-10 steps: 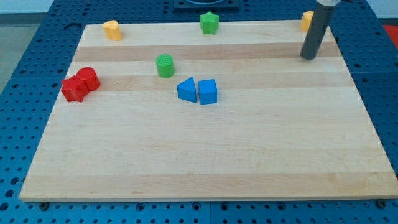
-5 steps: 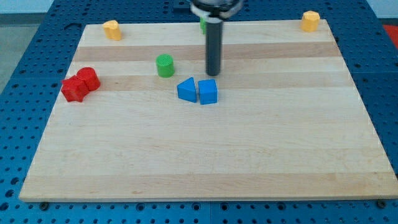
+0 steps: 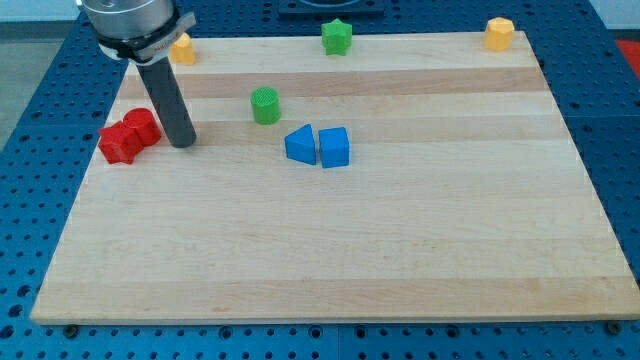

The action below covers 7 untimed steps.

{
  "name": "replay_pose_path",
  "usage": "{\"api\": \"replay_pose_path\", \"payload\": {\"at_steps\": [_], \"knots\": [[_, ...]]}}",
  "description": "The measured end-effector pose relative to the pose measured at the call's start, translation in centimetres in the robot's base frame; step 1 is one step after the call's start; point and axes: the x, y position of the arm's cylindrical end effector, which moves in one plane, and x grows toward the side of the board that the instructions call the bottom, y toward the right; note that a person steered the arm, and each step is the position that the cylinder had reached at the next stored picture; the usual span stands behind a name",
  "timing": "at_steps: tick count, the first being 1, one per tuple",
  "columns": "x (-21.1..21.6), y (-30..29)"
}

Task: Point your arm at red star

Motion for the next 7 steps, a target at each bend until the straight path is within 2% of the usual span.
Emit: {"api": "replay_pose_path", "payload": {"at_steps": [1, 3, 4, 5, 6, 7], "knots": [[-1.2, 0.0], [-6.3, -1.2], [-7.4, -6.7], [-7.0, -11.2], [-6.6, -11.2], [-4.1, -11.2]]}}
